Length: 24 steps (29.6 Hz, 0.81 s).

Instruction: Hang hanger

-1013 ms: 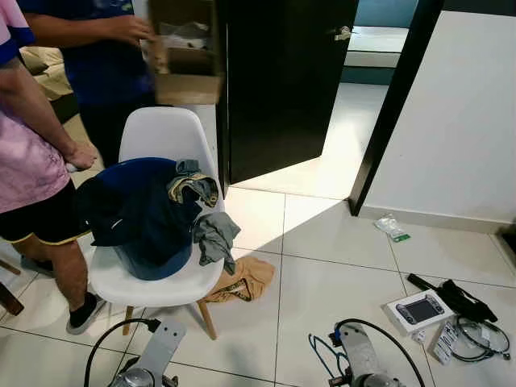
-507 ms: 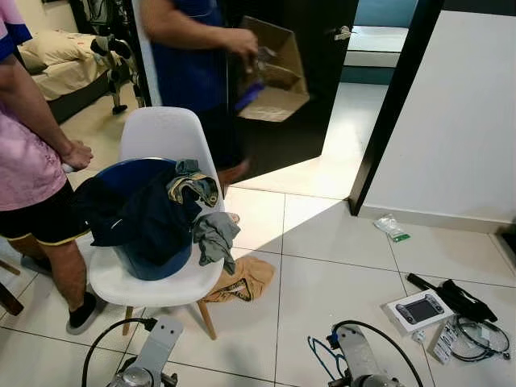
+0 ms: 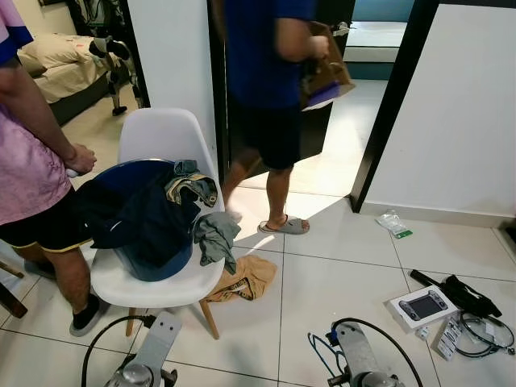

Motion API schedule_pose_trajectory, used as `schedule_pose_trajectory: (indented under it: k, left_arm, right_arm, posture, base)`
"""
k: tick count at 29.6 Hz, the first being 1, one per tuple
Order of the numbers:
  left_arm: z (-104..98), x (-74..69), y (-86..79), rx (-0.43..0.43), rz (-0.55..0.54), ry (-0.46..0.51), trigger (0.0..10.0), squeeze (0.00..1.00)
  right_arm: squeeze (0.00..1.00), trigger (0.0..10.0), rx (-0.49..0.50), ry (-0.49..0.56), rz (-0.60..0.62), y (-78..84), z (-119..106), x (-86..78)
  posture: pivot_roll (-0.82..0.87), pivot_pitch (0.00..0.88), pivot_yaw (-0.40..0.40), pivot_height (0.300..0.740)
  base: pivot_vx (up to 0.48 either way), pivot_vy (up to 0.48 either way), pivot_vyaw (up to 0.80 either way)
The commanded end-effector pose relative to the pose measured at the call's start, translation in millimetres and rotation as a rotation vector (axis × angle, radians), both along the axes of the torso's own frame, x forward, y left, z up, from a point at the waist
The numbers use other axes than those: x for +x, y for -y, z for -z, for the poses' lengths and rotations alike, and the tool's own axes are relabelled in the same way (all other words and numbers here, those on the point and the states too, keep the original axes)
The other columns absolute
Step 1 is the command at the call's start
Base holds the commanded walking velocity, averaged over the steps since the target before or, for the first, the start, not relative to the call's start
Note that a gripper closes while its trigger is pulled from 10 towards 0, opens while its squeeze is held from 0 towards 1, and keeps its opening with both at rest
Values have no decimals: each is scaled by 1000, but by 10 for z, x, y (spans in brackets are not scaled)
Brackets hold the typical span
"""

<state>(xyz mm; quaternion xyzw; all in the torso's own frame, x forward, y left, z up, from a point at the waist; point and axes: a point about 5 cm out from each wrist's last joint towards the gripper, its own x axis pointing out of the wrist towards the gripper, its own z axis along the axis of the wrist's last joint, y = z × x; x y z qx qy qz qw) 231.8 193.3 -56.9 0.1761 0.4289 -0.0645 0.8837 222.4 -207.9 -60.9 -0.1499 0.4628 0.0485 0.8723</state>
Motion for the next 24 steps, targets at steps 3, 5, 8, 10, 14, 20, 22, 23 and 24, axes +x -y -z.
schedule_pose_trajectory:
  k: [3,5,8,10,14,20,22,23,24]
  left_arm:
    - [2,-3,-11,5,-8,-5,10000,0]
    - [0,-1,-17,5,-14,-2,10000,0]
    - [-2,-1,-27,5,-16,0,10000,0]
    - [6,-15,-34,10,-9,-6,10000,0]
    - [4,-14,-40,8,-20,1,10000,0]
    - [-11,10,-37,2,-42,14,10000,0]
    - [-11,10,-37,2,-42,14,10000,0]
    - [-10,9,-33,2,-38,14,10000,0]
    - [-8,7,-32,3,-34,13,10000,0]
  right_arm:
    - [0,10000,-12,-3,-12,-10,-7,17]
    - [0,10000,-17,-7,-16,-15,-3,13]
    - [0,10000,-10,-6,-9,-26,-1,13]
    - [0,10000,-15,-10,-14,-40,9,2]
    - [0,10000,-10,-12,-20,-74,21,-8]
    - [0,10000,-11,-15,-28,-76,18,-4]
    - [0,10000,-11,-15,-28,-76,18,-4]
    - [0,10000,-11,-16,-29,-75,19,-5]
    - [0,10000,-12,-16,-31,-72,21,-9]
  posture:
    - [31,0,-19,740]
    - [30,0,-10,740]
    - [23,0,-8,740]
    - [31,0,3,740]
    - [21,0,11,740]
    - [27,0,8,740]
    - [27,0,8,740]
    - [26,0,11,740]
    - [31,0,11,740]
  base:
    - [0,0,0]
    - [0,0,0]
    - [0,0,0]
    - [0,0,0]
    - [0,0,0]
    - [0,0,0]
    - [0,0,0]
    - [0,0,0]
    - [0,0,0]
